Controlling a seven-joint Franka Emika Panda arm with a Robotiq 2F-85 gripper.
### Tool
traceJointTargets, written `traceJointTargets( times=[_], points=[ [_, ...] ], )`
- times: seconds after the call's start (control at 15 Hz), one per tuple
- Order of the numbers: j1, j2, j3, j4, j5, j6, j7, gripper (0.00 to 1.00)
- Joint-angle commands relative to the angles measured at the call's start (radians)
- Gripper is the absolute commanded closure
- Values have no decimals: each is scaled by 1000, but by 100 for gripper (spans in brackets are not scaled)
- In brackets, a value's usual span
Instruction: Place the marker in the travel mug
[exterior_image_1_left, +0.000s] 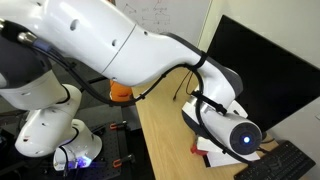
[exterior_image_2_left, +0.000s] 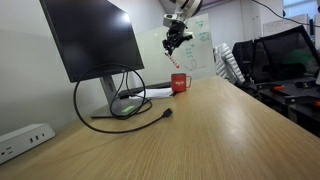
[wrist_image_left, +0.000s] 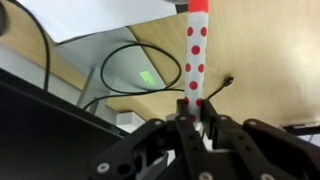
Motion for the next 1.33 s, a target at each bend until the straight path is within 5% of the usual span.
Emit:
traceJointTargets(
  times=[0.0, 0.53, 1.27],
  points=[
    [22, -46, -33, -74, 33, -7, -57, 95],
    [33, 70, -35, -18, 184, -29, -182, 95],
    [18, 51, -74, 13, 176, -71, -219, 95]
  ],
)
